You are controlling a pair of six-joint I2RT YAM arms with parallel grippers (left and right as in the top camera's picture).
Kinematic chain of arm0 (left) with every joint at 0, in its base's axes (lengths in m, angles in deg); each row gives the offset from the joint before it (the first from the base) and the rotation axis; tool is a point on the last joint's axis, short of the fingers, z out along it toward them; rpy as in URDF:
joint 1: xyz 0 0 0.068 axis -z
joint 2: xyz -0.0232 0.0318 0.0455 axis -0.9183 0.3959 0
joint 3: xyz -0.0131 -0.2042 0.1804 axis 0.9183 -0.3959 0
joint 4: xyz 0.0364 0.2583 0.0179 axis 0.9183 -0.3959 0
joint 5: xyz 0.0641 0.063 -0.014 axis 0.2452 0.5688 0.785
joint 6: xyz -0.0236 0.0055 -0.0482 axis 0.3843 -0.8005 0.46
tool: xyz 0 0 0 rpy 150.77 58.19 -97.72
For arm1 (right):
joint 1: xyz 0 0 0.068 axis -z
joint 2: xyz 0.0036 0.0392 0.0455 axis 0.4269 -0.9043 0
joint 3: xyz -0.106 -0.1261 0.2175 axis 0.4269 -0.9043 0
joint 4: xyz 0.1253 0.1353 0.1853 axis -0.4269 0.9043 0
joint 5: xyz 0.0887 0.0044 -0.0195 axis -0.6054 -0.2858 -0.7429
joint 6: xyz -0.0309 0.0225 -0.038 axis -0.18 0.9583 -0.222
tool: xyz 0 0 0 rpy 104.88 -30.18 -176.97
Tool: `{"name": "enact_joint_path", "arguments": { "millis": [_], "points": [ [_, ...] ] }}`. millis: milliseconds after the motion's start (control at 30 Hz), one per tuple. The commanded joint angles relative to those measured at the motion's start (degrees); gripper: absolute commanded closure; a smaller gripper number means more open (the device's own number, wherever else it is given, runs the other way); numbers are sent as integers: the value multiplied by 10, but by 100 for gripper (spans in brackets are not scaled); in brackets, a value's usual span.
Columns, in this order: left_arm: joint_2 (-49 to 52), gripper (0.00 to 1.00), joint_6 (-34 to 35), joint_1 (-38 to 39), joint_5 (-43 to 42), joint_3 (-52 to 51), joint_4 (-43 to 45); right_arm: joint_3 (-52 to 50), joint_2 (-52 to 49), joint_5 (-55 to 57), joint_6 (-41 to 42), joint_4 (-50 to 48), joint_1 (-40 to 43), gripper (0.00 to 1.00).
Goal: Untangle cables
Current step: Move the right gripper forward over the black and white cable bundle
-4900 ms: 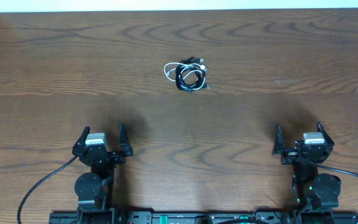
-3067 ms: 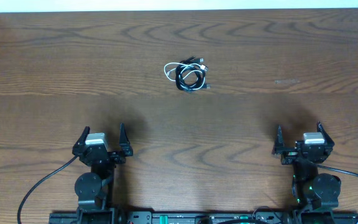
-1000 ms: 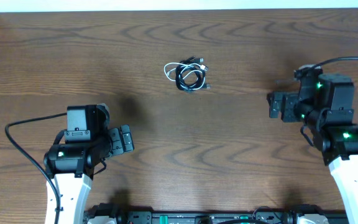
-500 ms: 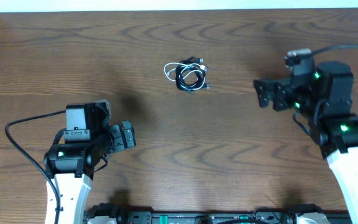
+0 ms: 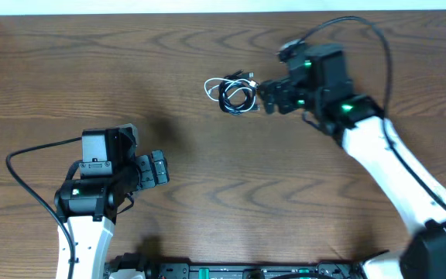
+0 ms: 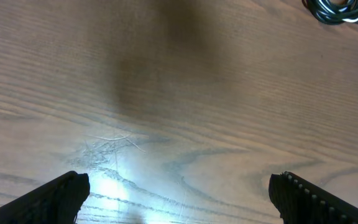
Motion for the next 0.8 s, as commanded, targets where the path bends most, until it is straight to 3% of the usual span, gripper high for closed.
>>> {"name": "enact_joint_path", "arguments": {
  "millis": [0, 200, 367, 767],
  "points": [
    [0, 2, 5, -3, -7, 12, 0, 11, -47, 29, 65, -22, -22, 11],
    [0, 2, 5, -3, -7, 12, 0, 11, -139, 114, 155, -73, -60, 22],
    [0, 2, 6, -3, -7, 12, 0, 11, -198, 131, 178, -129, -82, 31],
    [0, 2, 5, -3, -37, 12, 0, 11, -269, 211, 275, -211, -99, 33]
  ]
}}
